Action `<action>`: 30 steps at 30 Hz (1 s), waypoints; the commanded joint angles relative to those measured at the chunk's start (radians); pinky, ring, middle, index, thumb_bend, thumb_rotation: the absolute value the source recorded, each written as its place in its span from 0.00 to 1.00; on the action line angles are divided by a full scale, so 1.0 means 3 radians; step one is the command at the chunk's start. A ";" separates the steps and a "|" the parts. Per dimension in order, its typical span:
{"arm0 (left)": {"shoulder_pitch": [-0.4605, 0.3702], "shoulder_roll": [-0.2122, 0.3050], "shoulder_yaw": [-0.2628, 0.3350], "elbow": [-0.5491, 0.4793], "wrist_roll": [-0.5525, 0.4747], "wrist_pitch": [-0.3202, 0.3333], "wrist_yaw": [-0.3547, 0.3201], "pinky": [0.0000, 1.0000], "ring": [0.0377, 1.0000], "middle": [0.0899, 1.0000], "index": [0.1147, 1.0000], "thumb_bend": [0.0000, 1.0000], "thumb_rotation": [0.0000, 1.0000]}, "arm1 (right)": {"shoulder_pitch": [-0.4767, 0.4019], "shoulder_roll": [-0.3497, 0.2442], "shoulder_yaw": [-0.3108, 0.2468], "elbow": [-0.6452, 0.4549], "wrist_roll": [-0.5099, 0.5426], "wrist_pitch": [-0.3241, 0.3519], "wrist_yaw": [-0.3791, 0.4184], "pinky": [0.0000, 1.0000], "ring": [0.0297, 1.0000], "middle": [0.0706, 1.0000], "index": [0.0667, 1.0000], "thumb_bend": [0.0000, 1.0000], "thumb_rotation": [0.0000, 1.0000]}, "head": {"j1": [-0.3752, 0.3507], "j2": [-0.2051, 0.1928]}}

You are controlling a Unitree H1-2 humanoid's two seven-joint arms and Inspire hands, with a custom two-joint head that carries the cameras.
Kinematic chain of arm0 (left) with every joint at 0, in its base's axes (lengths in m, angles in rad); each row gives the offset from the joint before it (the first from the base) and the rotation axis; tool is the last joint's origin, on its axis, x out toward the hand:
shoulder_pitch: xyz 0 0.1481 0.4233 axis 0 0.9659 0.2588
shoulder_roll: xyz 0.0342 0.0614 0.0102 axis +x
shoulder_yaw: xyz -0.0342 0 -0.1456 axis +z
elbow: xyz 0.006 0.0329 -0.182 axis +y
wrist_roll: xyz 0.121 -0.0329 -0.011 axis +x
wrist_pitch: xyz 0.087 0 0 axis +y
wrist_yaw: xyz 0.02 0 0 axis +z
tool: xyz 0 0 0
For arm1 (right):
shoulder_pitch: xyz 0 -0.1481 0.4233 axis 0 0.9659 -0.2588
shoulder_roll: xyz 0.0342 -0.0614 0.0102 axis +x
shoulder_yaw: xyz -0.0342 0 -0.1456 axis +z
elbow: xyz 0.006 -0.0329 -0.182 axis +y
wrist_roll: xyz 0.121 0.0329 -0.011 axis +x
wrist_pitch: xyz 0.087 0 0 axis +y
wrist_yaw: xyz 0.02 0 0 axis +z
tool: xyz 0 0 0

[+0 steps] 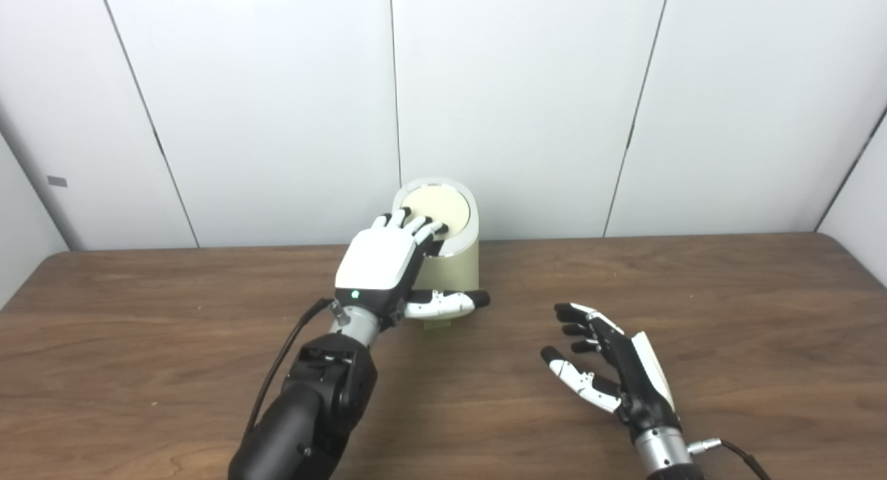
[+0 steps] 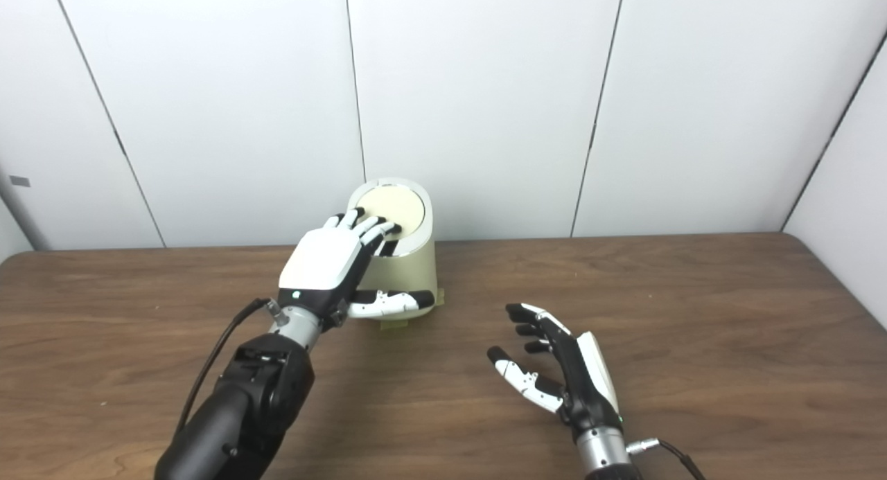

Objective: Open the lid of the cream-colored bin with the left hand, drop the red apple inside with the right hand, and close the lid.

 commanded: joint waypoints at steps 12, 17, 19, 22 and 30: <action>0.0186 0.0078 0.0154 0.0134 -0.0191 -0.0597 0.0895 1.00 1.00 1.00 0.99 0.68 0.83 | -0.0071 0.0008 -0.0008 -0.0144 -0.0020 0.0027 0.0003 0.68 0.75 0.76 0.75 0.25 0.45 | -0.0007 0.0020; 0.0250 0.0033 0.0229 0.0138 -0.0298 -0.0883 0.1241 1.00 1.00 1.00 1.00 0.66 0.87 | -0.0065 0.0036 -0.0003 -0.0194 -0.0047 0.0120 0.0004 0.68 0.75 0.76 0.75 0.25 0.46 | -0.0008 0.0029; 0.0283 0.0024 0.0254 0.0100 -0.0335 -0.0956 0.1301 1.00 1.00 1.00 1.00 0.66 0.90 | -0.0064 0.0047 -0.0007 -0.0199 -0.0042 0.0136 0.0008 0.68 0.75 0.77 0.76 0.26 0.45 | -0.0008 0.0031; 0.0348 0.0017 0.0296 0.0040 -0.0424 -0.1123 0.1418 1.00 1.00 1.00 1.00 0.65 0.91 | -0.0057 0.0057 -0.0010 -0.0196 -0.0023 0.0119 0.0016 0.68 0.75 0.77 0.76 0.26 0.44 | -0.0020 0.0032; 0.0796 -0.0139 0.0683 -0.0250 -0.1444 -0.2070 0.1715 0.99 0.99 1.00 1.00 0.38 0.98 | -0.0044 0.0055 0.0004 -0.0225 -0.0030 0.0107 0.0025 0.66 0.74 0.77 0.76 0.26 0.44 | -0.0024 0.0055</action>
